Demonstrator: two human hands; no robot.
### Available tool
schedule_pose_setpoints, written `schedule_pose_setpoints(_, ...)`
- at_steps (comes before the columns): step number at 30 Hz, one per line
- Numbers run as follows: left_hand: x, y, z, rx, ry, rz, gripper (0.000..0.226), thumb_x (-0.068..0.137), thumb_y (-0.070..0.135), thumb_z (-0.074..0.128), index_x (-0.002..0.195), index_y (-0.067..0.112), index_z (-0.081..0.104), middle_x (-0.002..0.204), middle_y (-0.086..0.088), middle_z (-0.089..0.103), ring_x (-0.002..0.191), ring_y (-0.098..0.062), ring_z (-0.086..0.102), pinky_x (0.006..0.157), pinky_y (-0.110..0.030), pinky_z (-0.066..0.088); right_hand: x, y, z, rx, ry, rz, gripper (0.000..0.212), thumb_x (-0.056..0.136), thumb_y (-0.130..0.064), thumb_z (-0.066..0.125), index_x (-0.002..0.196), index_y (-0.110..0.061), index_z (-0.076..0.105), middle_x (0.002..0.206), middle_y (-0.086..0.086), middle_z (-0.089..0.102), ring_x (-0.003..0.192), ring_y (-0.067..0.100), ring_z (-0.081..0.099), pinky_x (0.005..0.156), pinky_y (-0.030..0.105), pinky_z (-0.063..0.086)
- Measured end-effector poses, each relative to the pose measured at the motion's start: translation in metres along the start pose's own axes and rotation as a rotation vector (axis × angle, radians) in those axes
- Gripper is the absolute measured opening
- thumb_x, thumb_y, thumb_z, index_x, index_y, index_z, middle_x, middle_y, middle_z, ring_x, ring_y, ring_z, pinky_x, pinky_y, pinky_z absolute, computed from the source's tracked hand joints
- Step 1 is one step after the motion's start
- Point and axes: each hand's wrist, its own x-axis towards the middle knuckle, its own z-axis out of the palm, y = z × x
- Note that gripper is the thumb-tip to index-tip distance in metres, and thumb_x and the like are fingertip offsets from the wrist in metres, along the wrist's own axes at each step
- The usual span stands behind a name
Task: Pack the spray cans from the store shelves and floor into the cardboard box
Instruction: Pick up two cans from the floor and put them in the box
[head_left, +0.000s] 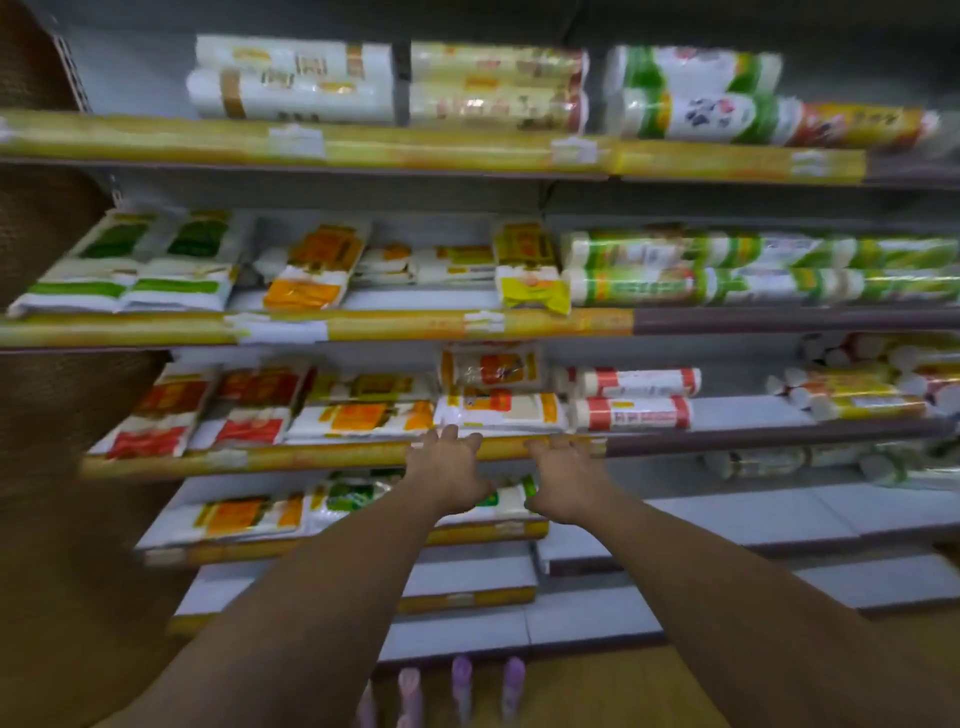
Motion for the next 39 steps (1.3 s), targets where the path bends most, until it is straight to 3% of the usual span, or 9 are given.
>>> schedule_pose_setpoints(3,0.005,-0.035,0.034,-0.03,-0.078,-0.026,0.082,0.088,0.064,0.061,0.155,0.026,0.032,0.163,-0.01,0.024,0.147,-0.038,0.024,0.113,-0.062,0.03,0.018,-0.025,0.044,0.008,-0.104,0.001,0.075,0.085,-0.039,0.073,0.149,-0.025,0.038,0.146,0.013,0.04,0.134,0.038,0.041,0.105,0.049,0.045)
schedule_pose_setpoints(9,0.016,-0.07,0.116,-0.057,-0.247,-0.083,0.082,0.092,0.06,0.06,0.158,0.028,0.026,0.165,-0.011,0.02,0.149,-0.038,0.022,0.113,-0.059,0.031,0.032,-0.036,0.132,-0.008,-0.273,0.028,0.081,0.086,-0.04,0.072,0.153,-0.025,0.03,0.155,0.012,0.032,0.14,0.039,0.034,0.107,0.052,0.041)
schedule_pose_setpoints(15,0.044,-0.07,0.199,-0.102,-0.38,-0.114,0.077,0.091,0.058,0.06,0.155,0.028,0.031,0.161,-0.011,0.027,0.146,-0.036,0.027,0.113,-0.055,0.031,0.061,-0.01,0.212,0.073,-0.438,0.075,0.081,0.082,-0.05,0.072,0.15,-0.026,0.035,0.146,0.011,0.04,0.134,0.037,0.04,0.106,0.05,0.043)
schedule_pose_setpoints(21,0.069,-0.056,0.292,-0.148,-0.558,-0.167,0.071,0.093,0.055,0.057,0.154,0.028,0.034,0.161,-0.011,0.026,0.145,-0.038,0.028,0.112,-0.058,0.033,0.088,0.028,0.308,0.144,-0.617,0.092,0.084,0.083,-0.046,0.075,0.153,-0.024,0.035,0.153,0.012,0.035,0.14,0.038,0.039,0.108,0.048,0.043)
schedule_pose_setpoints(23,0.08,-0.051,0.321,-0.169,-0.606,-0.169,0.069,0.088,0.055,0.057,0.149,0.028,0.04,0.156,-0.013,0.033,0.14,-0.04,0.035,0.109,-0.056,0.038,0.099,0.037,0.338,0.159,-0.661,0.083,0.085,0.084,-0.046,0.076,0.154,-0.025,0.033,0.157,0.011,0.031,0.143,0.038,0.034,0.11,0.052,0.041)
schedule_pose_setpoints(27,0.108,-0.045,0.39,-0.216,-0.617,-0.177,0.066,0.077,0.061,0.055,0.134,0.028,0.054,0.143,-0.008,0.053,0.132,-0.035,0.048,0.105,-0.053,0.043,0.118,0.059,0.397,0.184,-0.733,0.075,0.078,0.084,-0.044,0.075,0.15,-0.029,0.036,0.15,0.011,0.039,0.136,0.037,0.038,0.106,0.051,0.042)
schedule_pose_setpoints(30,0.12,-0.038,0.429,-0.274,-0.591,-0.203,0.067,0.084,0.047,0.07,0.143,0.022,0.049,0.147,-0.01,0.048,0.137,-0.035,0.043,0.109,-0.052,0.04,0.129,0.078,0.442,0.164,-0.763,0.085,0.079,0.086,-0.045,0.073,0.152,-0.028,0.034,0.15,0.01,0.039,0.136,0.036,0.039,0.105,0.05,0.043)
schedule_pose_setpoints(35,0.127,-0.045,0.517,-0.275,-0.64,-0.236,0.076,0.086,0.046,0.072,0.15,0.021,0.039,0.157,-0.012,0.037,0.144,-0.037,0.033,0.114,-0.054,0.036,0.142,0.093,0.526,0.158,-0.761,0.092,0.073,0.087,-0.043,0.071,0.149,-0.027,0.037,0.145,0.01,0.043,0.131,0.035,0.043,0.1,0.047,0.046)
schedule_pose_setpoints(39,0.145,-0.058,0.588,-0.212,-0.606,-0.192,0.067,0.088,0.042,0.073,0.145,0.018,0.047,0.153,-0.013,0.043,0.142,-0.035,0.036,0.116,-0.046,0.033,0.163,0.097,0.595,0.193,-0.711,0.086,0.067,0.088,-0.043,0.072,0.145,-0.025,0.041,0.146,0.009,0.042,0.131,0.035,0.043,0.101,0.045,0.045)
